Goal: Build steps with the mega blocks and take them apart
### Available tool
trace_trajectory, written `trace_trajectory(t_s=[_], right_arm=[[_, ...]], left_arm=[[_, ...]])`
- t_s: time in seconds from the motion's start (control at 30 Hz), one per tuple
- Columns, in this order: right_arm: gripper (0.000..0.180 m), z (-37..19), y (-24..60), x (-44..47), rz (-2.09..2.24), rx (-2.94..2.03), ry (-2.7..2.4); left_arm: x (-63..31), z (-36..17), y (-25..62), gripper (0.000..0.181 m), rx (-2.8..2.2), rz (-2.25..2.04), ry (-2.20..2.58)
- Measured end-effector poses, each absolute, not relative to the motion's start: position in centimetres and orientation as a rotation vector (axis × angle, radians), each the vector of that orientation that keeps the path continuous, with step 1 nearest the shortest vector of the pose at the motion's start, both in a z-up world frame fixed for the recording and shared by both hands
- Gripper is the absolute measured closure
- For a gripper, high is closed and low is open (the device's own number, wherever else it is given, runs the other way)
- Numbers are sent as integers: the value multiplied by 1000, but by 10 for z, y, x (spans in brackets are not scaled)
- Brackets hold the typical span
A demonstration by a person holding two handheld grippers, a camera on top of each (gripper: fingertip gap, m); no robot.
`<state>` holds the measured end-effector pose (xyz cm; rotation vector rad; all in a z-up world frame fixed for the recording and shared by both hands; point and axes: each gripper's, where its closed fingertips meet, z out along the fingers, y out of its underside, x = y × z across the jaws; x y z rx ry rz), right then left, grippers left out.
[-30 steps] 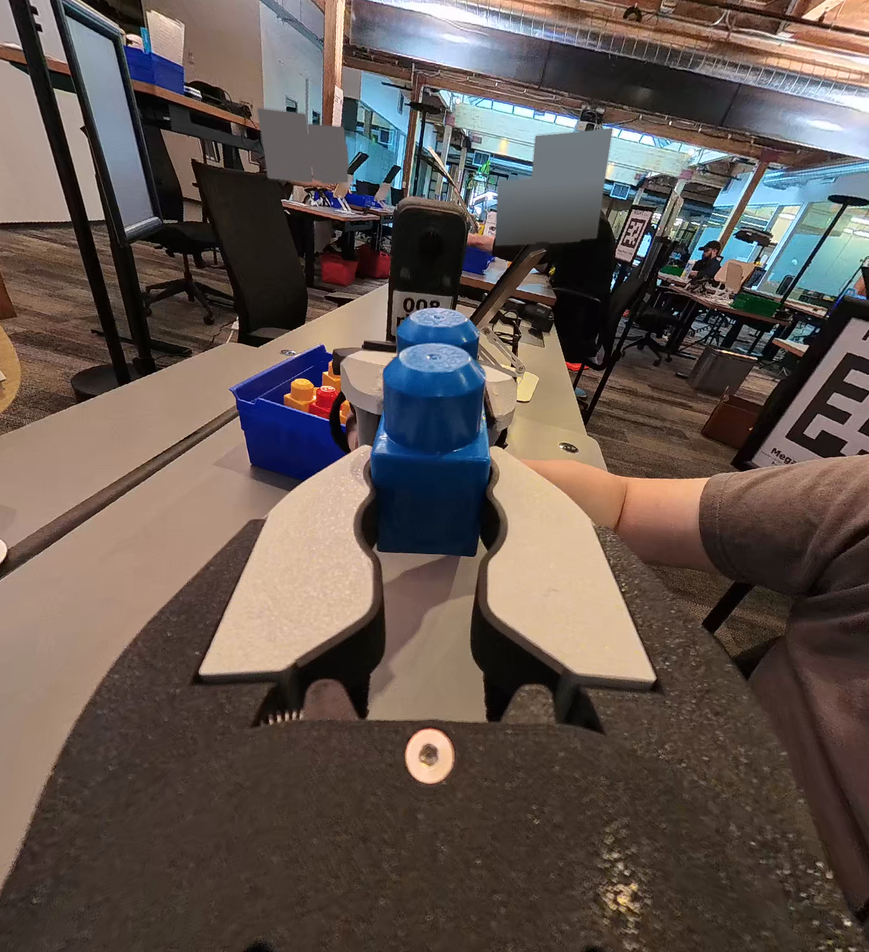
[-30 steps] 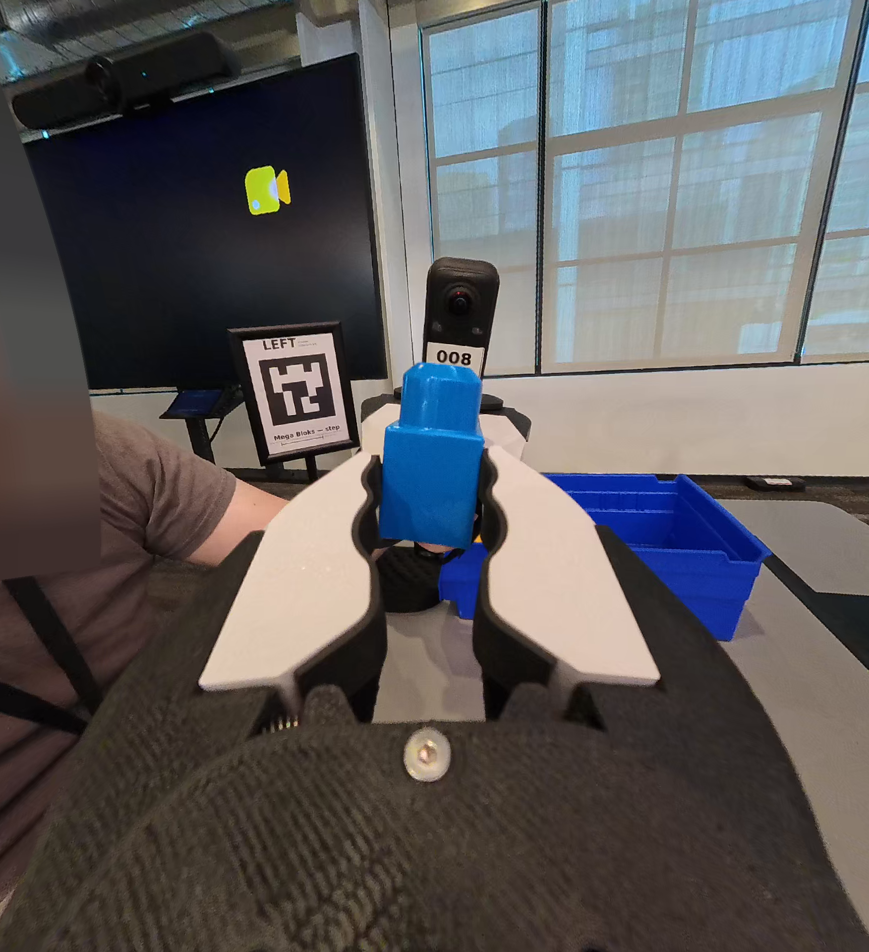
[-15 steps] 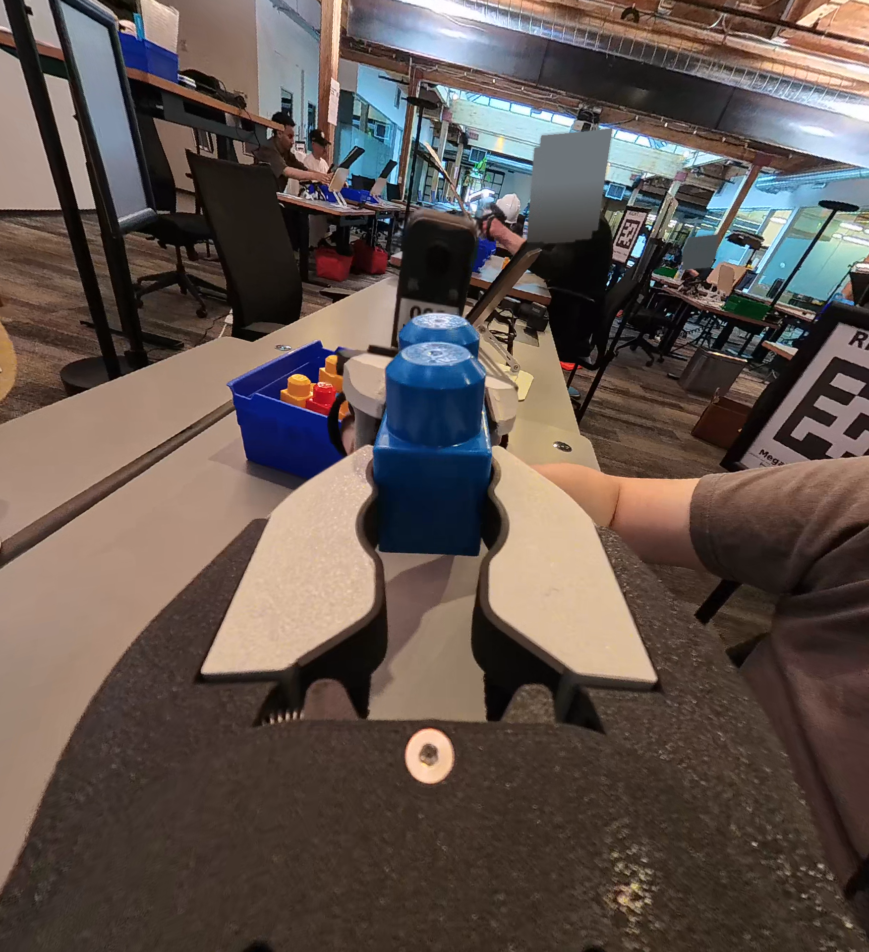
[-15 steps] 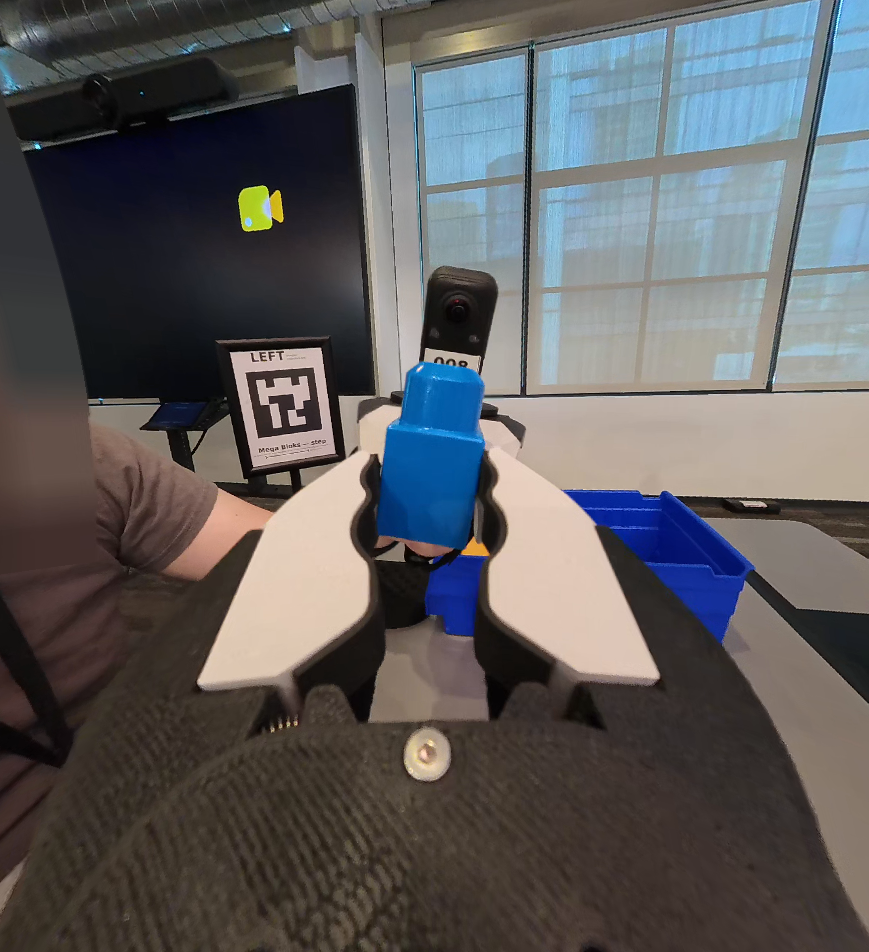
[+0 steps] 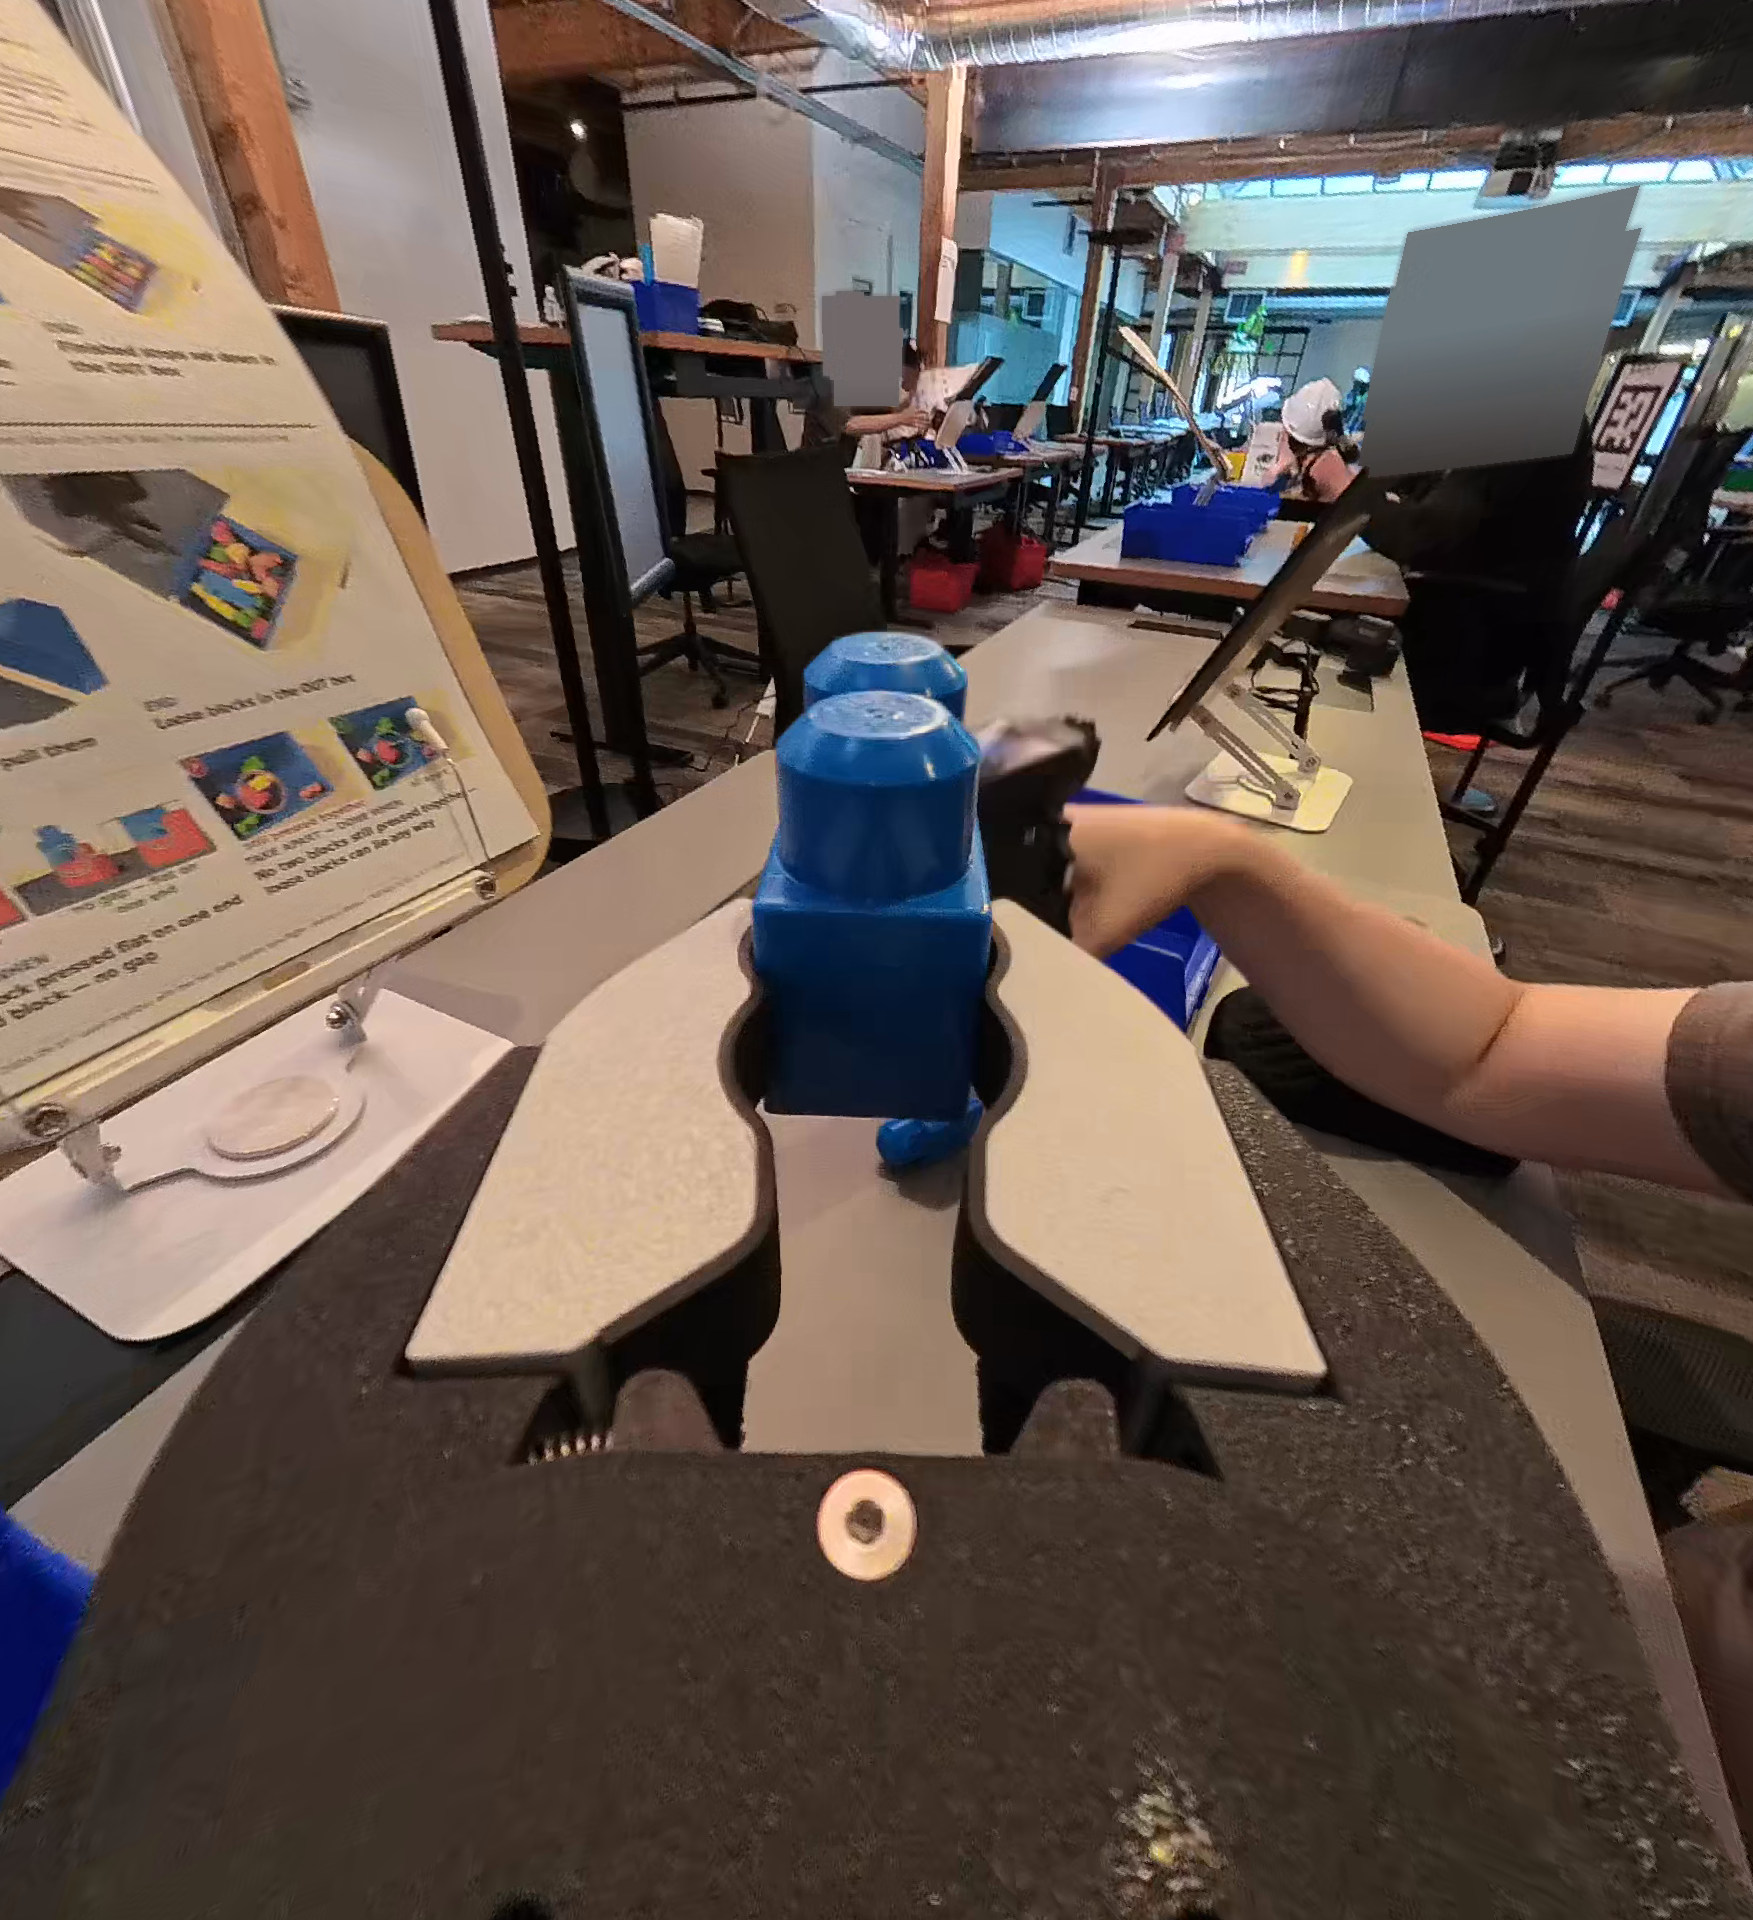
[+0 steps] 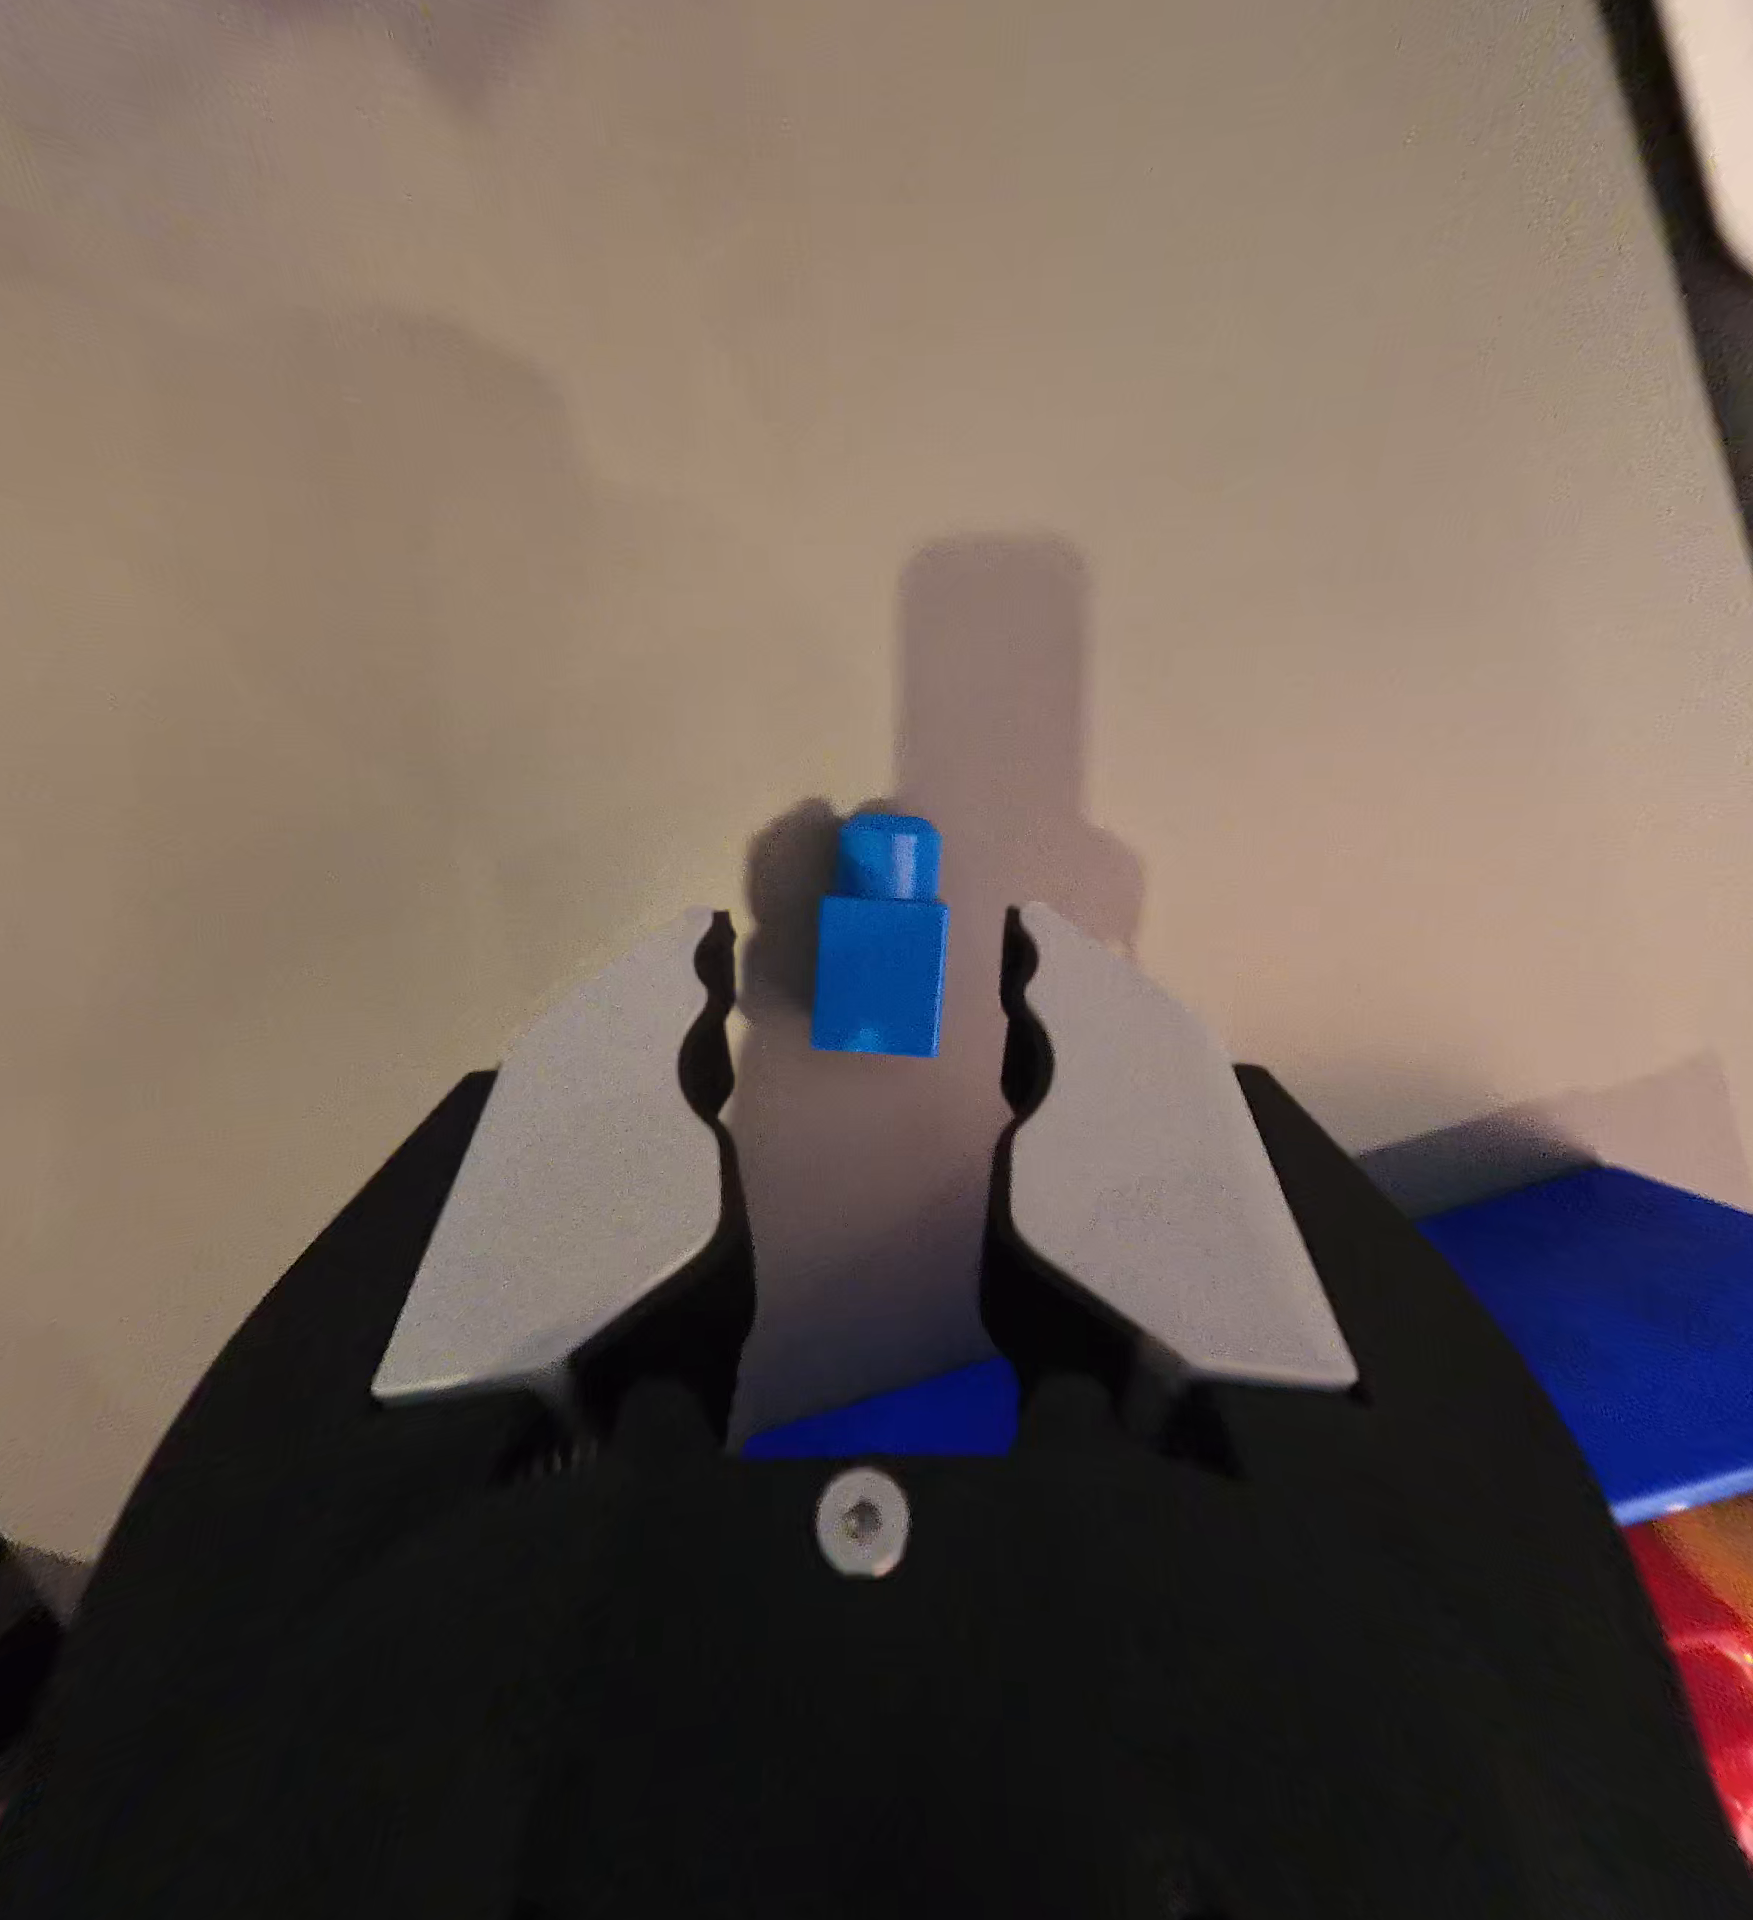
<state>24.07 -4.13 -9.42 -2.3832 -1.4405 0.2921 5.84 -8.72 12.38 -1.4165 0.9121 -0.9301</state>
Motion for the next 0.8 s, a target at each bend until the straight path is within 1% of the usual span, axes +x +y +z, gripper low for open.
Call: trace_trajectory(t_s=[0.13,0.23,0.33,0.4,0.5,0.57,0.63,0.8], right_arm=[[129,-132,-42,248,44,-2508,-1522],[129,-146,-37,254,-69,-2534,-1545],[134,-155,-42,254,-50,-2571,-1577],[142,-156,-42,255,-51,-2575,-1586],[143,-152,-44,255,0,-2575,-1587],[143,-140,-40,255,40,-2540,-1549],[143,-117,-33,252,145,-2473,-1462],[143,-29,-16,245,513,-2174,-1138]], left_arm=[[44,127,-79,145,-1429,-878,872],[40,130,-79,145,-1424,-888,863],[39,131,-81,145,-1422,-902,866],[40,130,-81,145,-1424,-899,873],[42,128,-81,145,-1429,-894,877],[44,125,-79,145,-1435,-895,882],[46,122,-77,145,-1441,-899,881],[64,101,-70,145,-1489,-939,903]])
